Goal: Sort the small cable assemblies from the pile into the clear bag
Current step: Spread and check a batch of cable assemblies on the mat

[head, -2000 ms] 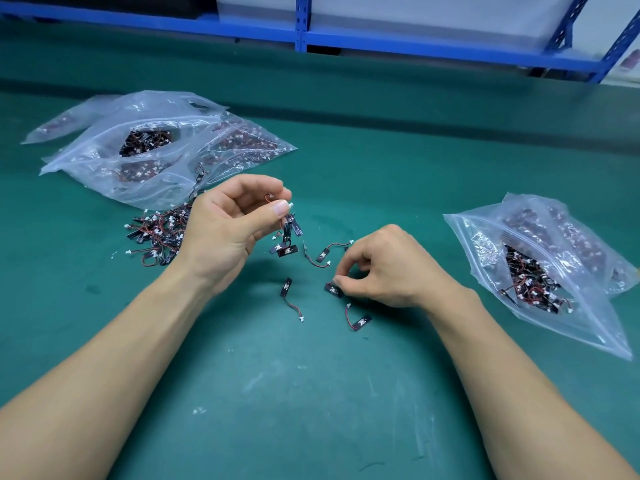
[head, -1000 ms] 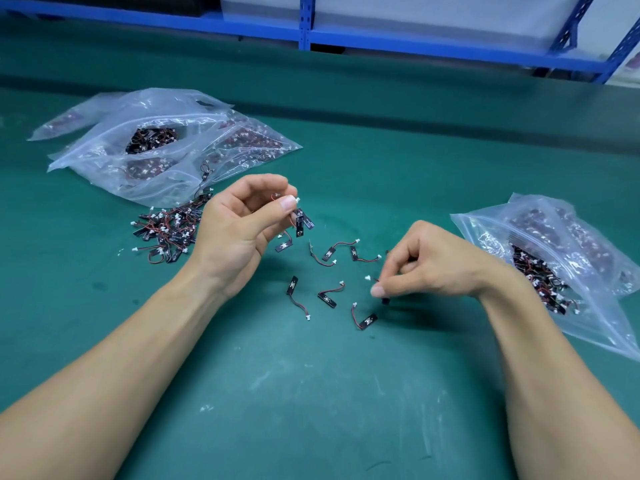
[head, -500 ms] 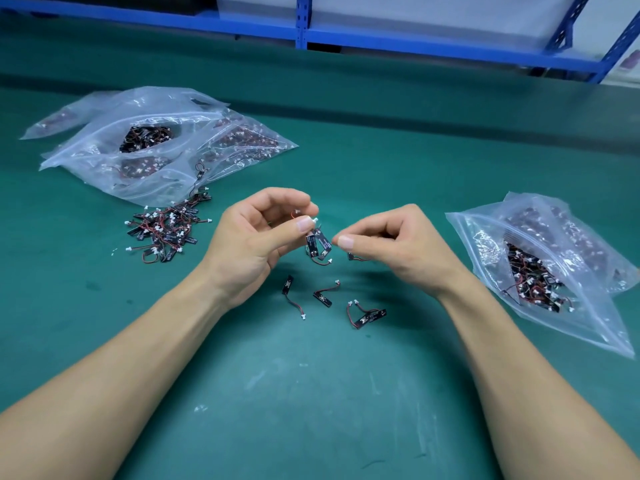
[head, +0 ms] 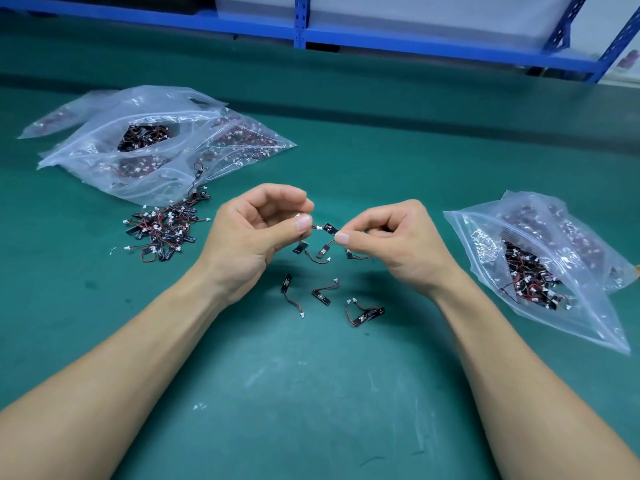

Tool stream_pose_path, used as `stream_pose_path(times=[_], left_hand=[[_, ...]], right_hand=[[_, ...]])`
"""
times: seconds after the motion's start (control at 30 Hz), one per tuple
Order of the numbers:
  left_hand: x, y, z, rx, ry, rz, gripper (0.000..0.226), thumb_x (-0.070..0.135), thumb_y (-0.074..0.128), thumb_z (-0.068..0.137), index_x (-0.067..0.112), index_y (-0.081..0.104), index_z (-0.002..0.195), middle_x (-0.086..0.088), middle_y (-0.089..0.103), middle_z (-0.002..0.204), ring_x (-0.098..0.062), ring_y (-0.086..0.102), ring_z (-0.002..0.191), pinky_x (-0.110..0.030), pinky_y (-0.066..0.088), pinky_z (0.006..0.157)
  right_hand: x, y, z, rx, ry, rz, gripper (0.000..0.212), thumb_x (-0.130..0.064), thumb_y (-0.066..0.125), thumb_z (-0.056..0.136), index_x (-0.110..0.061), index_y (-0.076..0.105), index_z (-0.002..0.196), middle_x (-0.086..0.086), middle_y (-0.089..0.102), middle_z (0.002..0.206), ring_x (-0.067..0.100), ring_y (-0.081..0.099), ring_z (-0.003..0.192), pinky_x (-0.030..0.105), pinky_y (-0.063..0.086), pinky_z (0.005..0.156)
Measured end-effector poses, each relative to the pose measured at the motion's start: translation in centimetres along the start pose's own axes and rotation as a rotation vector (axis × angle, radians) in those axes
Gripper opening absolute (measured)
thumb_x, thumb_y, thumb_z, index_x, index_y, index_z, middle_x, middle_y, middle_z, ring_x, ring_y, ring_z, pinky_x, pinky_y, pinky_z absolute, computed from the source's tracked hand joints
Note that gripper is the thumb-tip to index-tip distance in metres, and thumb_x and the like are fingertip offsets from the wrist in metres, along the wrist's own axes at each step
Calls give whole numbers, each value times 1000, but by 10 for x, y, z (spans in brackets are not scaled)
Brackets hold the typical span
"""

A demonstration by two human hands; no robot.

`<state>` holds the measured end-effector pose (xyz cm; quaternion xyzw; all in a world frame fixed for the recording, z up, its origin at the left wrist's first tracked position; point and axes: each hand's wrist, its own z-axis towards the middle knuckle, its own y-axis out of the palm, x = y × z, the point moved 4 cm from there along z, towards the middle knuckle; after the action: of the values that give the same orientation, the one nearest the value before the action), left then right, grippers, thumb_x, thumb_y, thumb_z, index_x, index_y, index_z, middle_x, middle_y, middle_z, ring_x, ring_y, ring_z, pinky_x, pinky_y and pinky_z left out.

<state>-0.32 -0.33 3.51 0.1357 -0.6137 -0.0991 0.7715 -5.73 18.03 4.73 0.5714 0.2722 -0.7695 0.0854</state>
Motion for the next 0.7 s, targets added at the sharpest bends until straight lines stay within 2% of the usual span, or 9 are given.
stream_pose_path(times=[0.07,0.13,0.3,0.4,0.57,0.7], left_hand=[[1,-1,0,0,1,-1,27,7,80,68,26,76,87,1,74,91,-10,67,79,-20,54,73],[2,-3,1,10,11,15,31,1,78,69,25,76,87,0,74,91,-10,67,78,-19,53,72],[3,-6,3,-4,22,57,35,-3,76,67,26,77,88,-2,76,93,-13,70,80,-19,54,75],[3,-10,5,21,12,94,35,-2,77,65,25,77,87,-3,76,92,-13,71,81,-21,56,75],[6,-21,10,88,19,105,33,-1,76,66,23,75,88,-2,76,88,-10,71,80,-18,54,73],[18,-45,17,240,102,237,35,-9,76,74,19,70,93,4,76,85,-8,70,79,-18,54,75]], right_hand=[[1,-3,0,11,-9,11,16,-16,80,83,-20,77,67,6,22,49,27,22,54,22,35,59],[1,-6,0,34,-14,19,14,-17,80,80,-19,76,67,-5,21,49,18,19,52,17,30,52],[0,-13,0,94,-34,9,11,-23,80,77,-21,76,67,1,16,53,19,17,54,24,22,52],[-2,-18,-1,114,-45,11,12,-22,79,77,-23,76,65,7,16,56,18,16,54,23,21,52],[-4,-32,-3,104,-47,3,18,-16,76,76,-21,71,60,-7,18,51,13,17,52,19,23,51],[-1,-45,-5,23,-7,-139,18,-17,73,75,-8,65,62,-8,20,49,15,17,53,17,25,50]])
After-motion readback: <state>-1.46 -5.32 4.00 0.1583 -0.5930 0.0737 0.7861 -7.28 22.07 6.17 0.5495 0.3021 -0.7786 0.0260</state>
